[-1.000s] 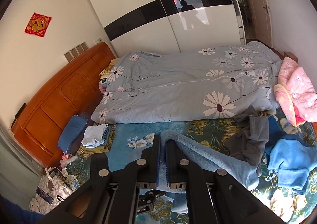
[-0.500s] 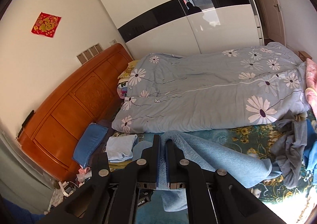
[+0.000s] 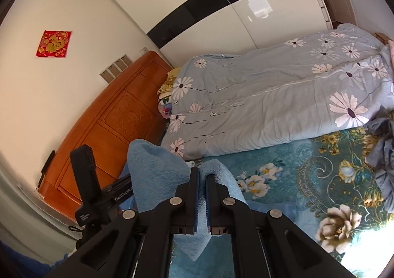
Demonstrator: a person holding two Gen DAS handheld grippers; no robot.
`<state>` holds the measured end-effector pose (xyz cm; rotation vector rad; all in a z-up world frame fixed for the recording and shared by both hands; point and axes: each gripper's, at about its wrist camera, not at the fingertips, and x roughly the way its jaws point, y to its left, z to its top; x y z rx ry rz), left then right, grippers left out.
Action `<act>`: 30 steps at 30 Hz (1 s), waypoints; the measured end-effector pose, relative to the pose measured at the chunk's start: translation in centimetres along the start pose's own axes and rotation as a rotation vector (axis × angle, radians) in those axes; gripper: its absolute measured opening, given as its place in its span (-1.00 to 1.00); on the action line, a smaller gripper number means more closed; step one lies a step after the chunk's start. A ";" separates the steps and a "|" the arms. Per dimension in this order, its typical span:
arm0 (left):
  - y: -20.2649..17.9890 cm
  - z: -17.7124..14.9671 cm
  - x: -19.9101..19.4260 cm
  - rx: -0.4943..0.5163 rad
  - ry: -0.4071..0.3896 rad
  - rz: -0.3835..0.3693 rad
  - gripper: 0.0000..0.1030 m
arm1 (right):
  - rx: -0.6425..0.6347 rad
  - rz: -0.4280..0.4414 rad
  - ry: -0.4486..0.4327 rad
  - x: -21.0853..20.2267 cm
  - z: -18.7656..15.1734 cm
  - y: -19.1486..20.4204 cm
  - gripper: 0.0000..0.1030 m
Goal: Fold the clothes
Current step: 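Lift the sweatshirt out of the pile with both grippers and carry it aside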
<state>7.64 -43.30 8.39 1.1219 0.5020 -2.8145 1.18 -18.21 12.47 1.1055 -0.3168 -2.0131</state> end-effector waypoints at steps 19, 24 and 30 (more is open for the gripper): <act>-14.0 -8.7 29.6 0.068 0.498 -0.060 -0.86 | 0.404 -0.390 0.249 5.2 -4.1 -33.8 -0.91; -13.6 -9.2 33.3 0.062 0.572 -0.056 -0.80 | 0.447 -0.406 0.312 8.7 -5.0 -39.6 -0.91; -11.1 -9.8 33.6 0.042 0.621 -0.044 -0.53 | 0.424 -0.422 0.390 12.7 -5.6 -43.4 -0.90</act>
